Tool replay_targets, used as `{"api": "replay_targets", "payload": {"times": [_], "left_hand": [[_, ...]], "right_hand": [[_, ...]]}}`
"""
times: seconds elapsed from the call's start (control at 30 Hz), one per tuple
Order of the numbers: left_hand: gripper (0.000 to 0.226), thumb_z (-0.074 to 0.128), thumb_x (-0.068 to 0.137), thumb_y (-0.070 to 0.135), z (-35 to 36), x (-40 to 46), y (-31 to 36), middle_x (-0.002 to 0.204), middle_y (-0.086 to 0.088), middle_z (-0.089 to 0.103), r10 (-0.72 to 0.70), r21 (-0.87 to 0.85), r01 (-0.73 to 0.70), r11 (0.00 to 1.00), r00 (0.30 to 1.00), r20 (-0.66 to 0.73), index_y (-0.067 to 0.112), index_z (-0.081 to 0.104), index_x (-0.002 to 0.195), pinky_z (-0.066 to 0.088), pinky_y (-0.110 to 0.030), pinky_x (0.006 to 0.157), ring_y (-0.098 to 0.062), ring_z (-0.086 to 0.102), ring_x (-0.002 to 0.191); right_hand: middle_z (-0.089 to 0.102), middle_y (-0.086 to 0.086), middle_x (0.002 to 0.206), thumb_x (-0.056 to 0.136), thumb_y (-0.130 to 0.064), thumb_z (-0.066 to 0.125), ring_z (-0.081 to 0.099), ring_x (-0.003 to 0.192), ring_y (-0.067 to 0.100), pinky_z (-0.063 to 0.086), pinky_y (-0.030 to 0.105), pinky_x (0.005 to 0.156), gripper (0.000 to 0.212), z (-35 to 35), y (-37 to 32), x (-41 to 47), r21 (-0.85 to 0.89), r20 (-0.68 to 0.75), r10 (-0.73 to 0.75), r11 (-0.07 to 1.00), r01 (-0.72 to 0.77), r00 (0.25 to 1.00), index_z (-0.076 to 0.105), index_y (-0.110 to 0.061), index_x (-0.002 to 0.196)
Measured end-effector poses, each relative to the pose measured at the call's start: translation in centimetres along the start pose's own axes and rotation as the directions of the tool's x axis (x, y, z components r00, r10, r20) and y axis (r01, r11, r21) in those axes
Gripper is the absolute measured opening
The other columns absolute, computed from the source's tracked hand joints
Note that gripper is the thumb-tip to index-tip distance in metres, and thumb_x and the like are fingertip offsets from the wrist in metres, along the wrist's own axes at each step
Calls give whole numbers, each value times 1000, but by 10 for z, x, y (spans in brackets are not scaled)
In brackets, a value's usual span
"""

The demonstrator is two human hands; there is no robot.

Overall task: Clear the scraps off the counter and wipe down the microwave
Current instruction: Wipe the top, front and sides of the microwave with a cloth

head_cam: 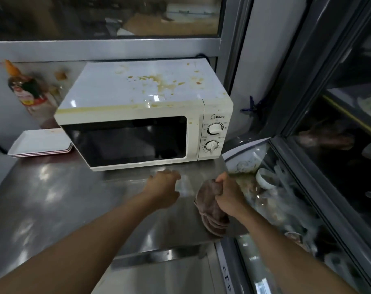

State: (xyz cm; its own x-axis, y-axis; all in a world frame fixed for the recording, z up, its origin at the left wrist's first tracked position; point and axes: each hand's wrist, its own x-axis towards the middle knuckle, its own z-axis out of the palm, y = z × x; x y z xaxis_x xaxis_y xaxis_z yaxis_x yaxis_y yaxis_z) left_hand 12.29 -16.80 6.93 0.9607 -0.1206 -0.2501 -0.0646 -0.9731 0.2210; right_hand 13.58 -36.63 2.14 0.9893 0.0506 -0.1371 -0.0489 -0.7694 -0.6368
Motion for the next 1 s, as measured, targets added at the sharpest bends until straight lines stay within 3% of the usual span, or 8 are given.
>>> {"api": "replay_targets", "payload": {"times": [0.07,0.2,0.3,0.43,0.57,0.7,0.83,1.0], "left_hand": [[52,60,87,29,-13,-4,-4,140,-3,47,13,-67,-15,998,1000,-19,22,42,135,37,-37,105,-23,43,129],[48,63,83,28,-44,-14,-11,133,-3,52,63,-194,-83,978,992,-105,22,48,129,41,-37,100,-23,50,121],[54,68,82,29,-70,-23,-15,128,-2,57,100,-382,-146,912,985,-138,17,48,130,45,-34,98,-21,54,117],[14,61,88,14,-101,-37,-22,97,-5,65,104,-851,-71,520,994,-20,12,61,101,50,-35,86,-18,61,89],[19,49,94,8,-121,-48,-31,99,-10,69,122,-959,-34,281,993,0,10,65,104,51,-27,71,-19,64,85],[19,46,96,8,-139,-54,-40,100,-10,69,57,-954,-109,280,994,-97,11,61,107,52,-28,68,-22,67,88],[18,48,96,10,-153,-50,-47,80,-7,62,-61,-910,-184,371,973,-222,12,53,79,46,-16,48,-16,60,70],[6,58,91,9,-163,-33,-38,82,-12,64,-52,-888,-176,425,974,-219,10,52,91,46,-23,53,-18,59,67]], "right_hand": [[54,5,99,76,5,45,53,95,23,44,33,78,31,-11,-21,-3,81,-13,-35,996,36,999,45,-18,97],[54,-2,109,76,4,57,53,100,16,42,22,83,54,-37,-68,-9,145,-27,-63,987,67,998,44,-23,121],[58,-1,108,76,2,60,56,101,18,46,27,86,51,-57,-109,-15,199,-55,-93,975,103,994,49,-23,119],[63,3,107,76,2,68,59,101,19,50,33,88,40,-76,-157,-23,285,-74,-176,939,190,982,56,-14,111],[65,1,103,77,-5,70,62,99,20,52,34,85,36,-80,-188,-30,322,-117,-221,914,247,968,58,-16,109],[69,0,97,70,-26,79,64,92,19,53,39,83,30,-80,-198,-30,249,-171,-151,950,191,974,64,-20,95],[64,-1,76,75,-21,77,60,68,11,46,20,53,19,-85,-196,-29,402,-138,-51,910,103,989,59,-16,75],[65,6,85,83,-9,68,62,72,18,48,24,52,16,-103,-187,-20,511,-108,11,859,46,994,59,-8,96]]}}
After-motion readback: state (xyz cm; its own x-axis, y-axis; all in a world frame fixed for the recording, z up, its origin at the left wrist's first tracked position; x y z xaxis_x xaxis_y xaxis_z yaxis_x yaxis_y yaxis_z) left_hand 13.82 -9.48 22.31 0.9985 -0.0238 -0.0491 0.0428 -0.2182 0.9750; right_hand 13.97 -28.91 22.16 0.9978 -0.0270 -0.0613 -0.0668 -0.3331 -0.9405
